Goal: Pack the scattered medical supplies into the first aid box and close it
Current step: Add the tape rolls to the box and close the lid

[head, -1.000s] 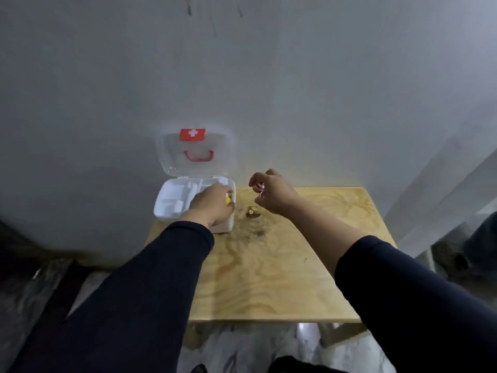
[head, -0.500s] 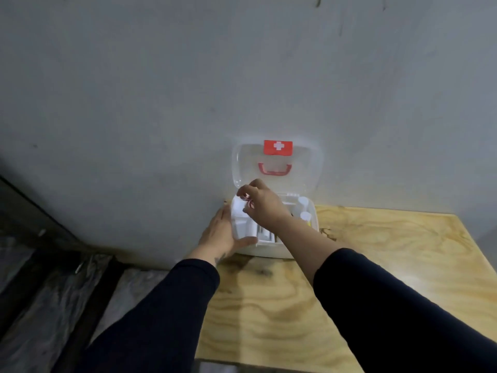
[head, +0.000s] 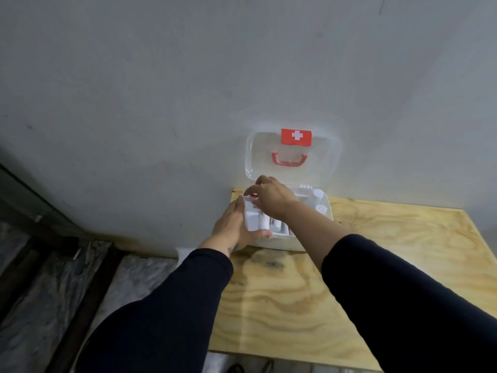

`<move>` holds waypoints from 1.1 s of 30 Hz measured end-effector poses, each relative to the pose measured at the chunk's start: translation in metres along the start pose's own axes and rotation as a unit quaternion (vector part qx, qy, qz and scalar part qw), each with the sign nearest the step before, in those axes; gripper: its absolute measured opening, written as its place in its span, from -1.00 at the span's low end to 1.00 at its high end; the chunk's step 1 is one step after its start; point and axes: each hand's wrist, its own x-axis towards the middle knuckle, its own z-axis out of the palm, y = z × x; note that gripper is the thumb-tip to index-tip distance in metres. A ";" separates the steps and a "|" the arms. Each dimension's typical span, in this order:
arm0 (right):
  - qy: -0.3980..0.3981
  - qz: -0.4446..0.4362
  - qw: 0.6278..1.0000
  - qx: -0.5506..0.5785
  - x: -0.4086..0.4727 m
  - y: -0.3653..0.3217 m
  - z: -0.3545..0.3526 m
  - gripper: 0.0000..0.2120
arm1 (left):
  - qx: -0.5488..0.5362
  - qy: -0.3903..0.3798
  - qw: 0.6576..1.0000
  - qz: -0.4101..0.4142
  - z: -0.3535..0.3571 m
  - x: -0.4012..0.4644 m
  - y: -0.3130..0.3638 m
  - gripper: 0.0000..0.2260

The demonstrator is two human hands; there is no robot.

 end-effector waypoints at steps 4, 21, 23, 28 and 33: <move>0.021 0.023 0.999 0.027 -0.002 0.002 -0.003 -0.69 | 0.008 0.002 1.000 -0.008 0.001 0.001 -0.001 0.01; 0.329 0.050 0.940 -0.068 -0.039 0.048 -0.082 -0.58 | 0.155 0.179 0.965 0.117 -0.072 0.035 0.070 -0.35; 0.289 0.074 0.952 -0.075 -0.033 0.056 -0.088 -0.48 | 0.180 0.170 0.960 0.131 -0.075 0.044 0.076 -0.37; 0.244 0.116 0.959 -0.088 -0.020 0.064 -0.081 -0.52 | 0.204 0.168 0.954 0.143 -0.077 0.049 0.074 -0.42; 0.328 0.066 0.938 -0.093 -0.037 0.061 -0.070 -0.66 | 0.187 0.209 0.948 0.150 -0.079 0.032 0.070 -0.49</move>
